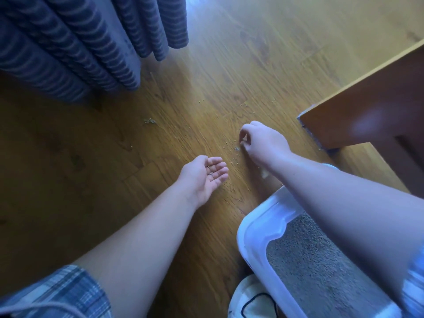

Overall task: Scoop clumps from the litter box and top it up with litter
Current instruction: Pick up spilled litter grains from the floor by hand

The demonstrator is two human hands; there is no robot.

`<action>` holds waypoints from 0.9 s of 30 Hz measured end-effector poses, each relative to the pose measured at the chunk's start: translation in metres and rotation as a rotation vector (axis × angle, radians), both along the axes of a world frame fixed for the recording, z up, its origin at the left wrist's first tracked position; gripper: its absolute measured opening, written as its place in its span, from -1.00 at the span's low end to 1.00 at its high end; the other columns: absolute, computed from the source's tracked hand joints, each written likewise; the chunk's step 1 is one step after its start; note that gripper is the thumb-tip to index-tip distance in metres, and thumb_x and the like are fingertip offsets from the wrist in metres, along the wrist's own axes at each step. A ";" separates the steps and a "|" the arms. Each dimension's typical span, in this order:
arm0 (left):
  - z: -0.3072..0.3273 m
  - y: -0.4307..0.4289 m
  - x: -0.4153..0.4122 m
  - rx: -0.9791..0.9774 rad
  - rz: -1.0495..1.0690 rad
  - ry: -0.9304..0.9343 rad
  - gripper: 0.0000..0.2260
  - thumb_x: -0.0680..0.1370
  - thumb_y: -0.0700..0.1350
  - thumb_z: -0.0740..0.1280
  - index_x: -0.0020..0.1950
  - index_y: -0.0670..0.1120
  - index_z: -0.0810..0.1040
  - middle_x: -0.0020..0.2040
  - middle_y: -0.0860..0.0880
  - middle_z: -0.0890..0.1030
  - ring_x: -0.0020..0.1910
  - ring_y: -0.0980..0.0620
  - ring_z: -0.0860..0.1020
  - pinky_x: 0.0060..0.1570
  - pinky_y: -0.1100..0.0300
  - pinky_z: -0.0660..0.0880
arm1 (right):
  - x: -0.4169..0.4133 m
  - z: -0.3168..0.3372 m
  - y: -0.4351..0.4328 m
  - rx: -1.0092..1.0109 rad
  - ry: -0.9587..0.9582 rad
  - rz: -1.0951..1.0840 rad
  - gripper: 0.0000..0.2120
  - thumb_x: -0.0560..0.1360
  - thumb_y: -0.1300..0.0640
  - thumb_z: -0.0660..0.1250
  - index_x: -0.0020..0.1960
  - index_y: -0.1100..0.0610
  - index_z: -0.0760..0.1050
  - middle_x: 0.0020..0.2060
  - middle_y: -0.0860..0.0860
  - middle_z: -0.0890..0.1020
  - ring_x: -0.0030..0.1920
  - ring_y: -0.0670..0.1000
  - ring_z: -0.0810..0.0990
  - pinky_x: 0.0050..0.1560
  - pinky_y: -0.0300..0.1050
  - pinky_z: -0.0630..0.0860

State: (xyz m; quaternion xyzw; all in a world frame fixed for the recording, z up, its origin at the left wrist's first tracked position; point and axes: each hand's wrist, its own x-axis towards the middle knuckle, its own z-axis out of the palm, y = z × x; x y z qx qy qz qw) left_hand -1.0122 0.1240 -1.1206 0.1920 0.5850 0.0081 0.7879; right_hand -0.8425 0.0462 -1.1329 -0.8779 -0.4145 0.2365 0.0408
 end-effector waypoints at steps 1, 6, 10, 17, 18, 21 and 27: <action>0.001 0.000 0.000 0.002 -0.004 0.001 -0.69 0.66 -0.12 0.08 0.09 -0.24 0.57 -0.02 -0.19 0.61 -0.03 -0.09 0.62 -0.16 0.10 0.59 | -0.001 0.000 0.000 0.001 -0.012 0.006 -0.94 0.57 0.02 0.29 0.00 -0.06 0.53 -0.05 -0.09 0.50 -0.06 0.07 0.58 -0.12 -0.02 0.53; 0.006 0.002 -0.002 0.029 -0.005 0.023 -0.68 0.67 -0.12 0.08 0.13 -0.24 0.57 0.03 -0.21 0.62 0.01 -0.10 0.63 -0.08 0.08 0.62 | -0.002 -0.003 0.003 -0.002 -0.072 0.030 -0.90 0.59 0.09 0.21 -0.03 0.01 0.50 -0.08 -0.05 0.49 -0.14 0.11 0.56 -0.24 -0.05 0.44; 0.010 0.003 -0.005 0.033 -0.005 0.035 -0.69 0.67 -0.13 0.08 0.15 -0.25 0.57 0.07 -0.22 0.63 0.04 -0.11 0.64 0.04 0.04 0.63 | -0.006 -0.005 0.003 -0.046 -0.109 0.074 -0.91 0.60 0.10 0.18 -0.02 0.07 0.44 -0.08 -0.01 0.47 -0.17 0.12 0.50 -0.26 -0.06 0.36; 0.010 0.003 -0.006 -0.026 0.017 0.010 -0.67 0.68 -0.12 0.06 0.16 -0.27 0.55 0.11 -0.24 0.62 0.06 -0.13 0.63 0.01 0.03 0.62 | -0.021 0.013 0.009 0.038 0.165 0.015 -0.95 0.48 0.06 0.26 -0.16 -0.02 0.44 -0.21 -0.11 0.53 -0.18 0.01 0.52 -0.16 -0.08 0.46; 0.009 0.004 -0.006 -0.051 0.029 -0.007 -0.66 0.68 -0.12 0.05 0.16 -0.28 0.54 0.11 -0.25 0.61 0.05 -0.14 0.63 -0.01 0.03 0.61 | -0.028 0.021 0.010 0.089 0.259 0.067 -0.94 0.47 0.08 0.28 -0.18 -0.03 0.46 -0.25 -0.12 0.54 -0.19 -0.02 0.52 -0.15 -0.09 0.47; 0.009 0.005 -0.004 -0.078 0.075 -0.046 -0.68 0.68 -0.14 0.05 0.13 -0.29 0.52 0.02 -0.24 0.61 -0.01 -0.14 0.61 -0.01 0.01 0.60 | -0.041 0.032 0.008 0.128 0.393 0.252 -0.88 0.48 0.16 0.29 -0.13 -0.03 0.57 -0.23 -0.15 0.56 -0.16 -0.09 0.54 -0.12 -0.15 0.49; 0.007 0.009 -0.008 0.017 0.073 0.030 -0.70 0.66 -0.14 0.09 0.13 -0.24 0.57 0.01 -0.19 0.60 -0.03 -0.08 0.61 -0.02 0.08 0.62 | -0.009 0.000 0.016 0.091 0.135 0.017 -0.92 0.55 0.08 0.27 -0.01 -0.05 0.53 -0.08 -0.13 0.49 -0.03 0.02 0.57 0.01 -0.02 0.52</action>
